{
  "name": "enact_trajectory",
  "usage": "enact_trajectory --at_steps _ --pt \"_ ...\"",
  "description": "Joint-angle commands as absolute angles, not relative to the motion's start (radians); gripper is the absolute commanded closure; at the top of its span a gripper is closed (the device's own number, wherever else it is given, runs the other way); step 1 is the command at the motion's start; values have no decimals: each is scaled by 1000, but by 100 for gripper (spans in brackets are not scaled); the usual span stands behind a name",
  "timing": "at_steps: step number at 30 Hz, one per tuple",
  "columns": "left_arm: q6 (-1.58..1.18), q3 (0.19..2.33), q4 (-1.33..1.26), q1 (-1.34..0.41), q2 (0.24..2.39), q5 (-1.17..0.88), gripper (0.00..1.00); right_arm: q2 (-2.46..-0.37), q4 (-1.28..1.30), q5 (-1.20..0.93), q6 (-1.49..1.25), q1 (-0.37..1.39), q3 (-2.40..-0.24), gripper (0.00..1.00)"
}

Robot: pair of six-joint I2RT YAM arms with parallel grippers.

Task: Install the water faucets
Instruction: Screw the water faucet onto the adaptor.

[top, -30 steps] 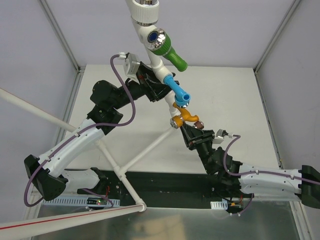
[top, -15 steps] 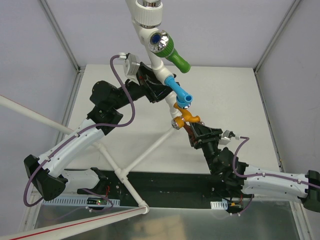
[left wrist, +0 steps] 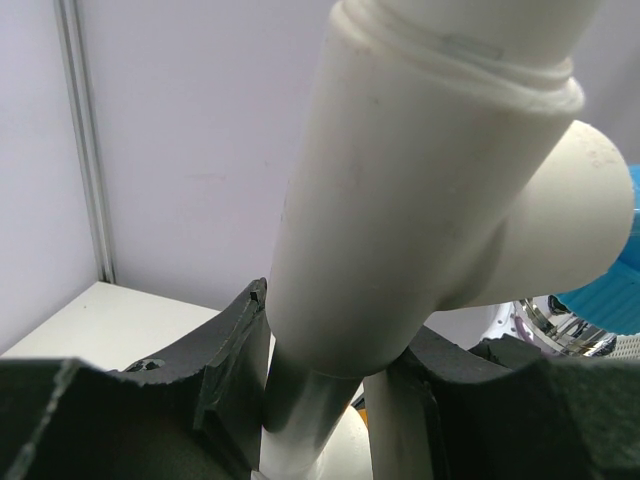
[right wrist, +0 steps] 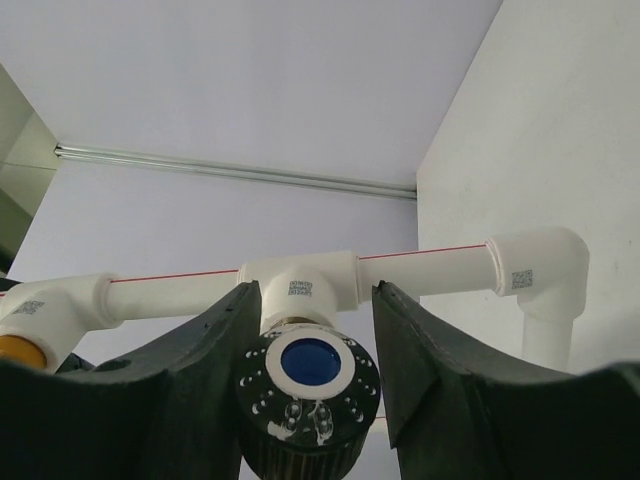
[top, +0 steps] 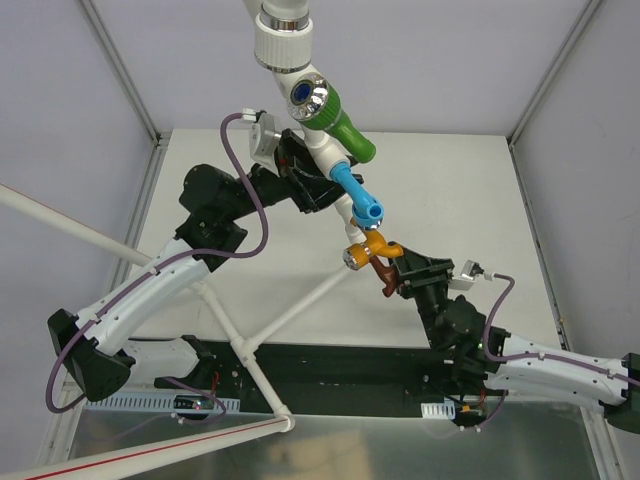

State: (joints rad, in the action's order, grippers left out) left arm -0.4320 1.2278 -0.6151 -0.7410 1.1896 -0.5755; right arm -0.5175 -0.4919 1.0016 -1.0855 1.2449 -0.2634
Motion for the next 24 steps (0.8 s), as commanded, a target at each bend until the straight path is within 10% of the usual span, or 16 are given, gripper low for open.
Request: enact_trajectory --at_steps 1,9,20,24 --pt "-643 1241 -673 -752 1154 -569 100 -483 -390 1014 -1054 1244 -258 51" --pt "-621 1221 -657 -752 1183 -571 100 -472 -318 1038 -1196 1243 -230 71" --pt "-532 1155 -649 -752 1218 -565 100 -485 -239 1121 -1226 1243 -184 71" --pt "-497 1141 -655 -750 1242 -578 100 -480 -210 1149 -1190 1241 -166 56"
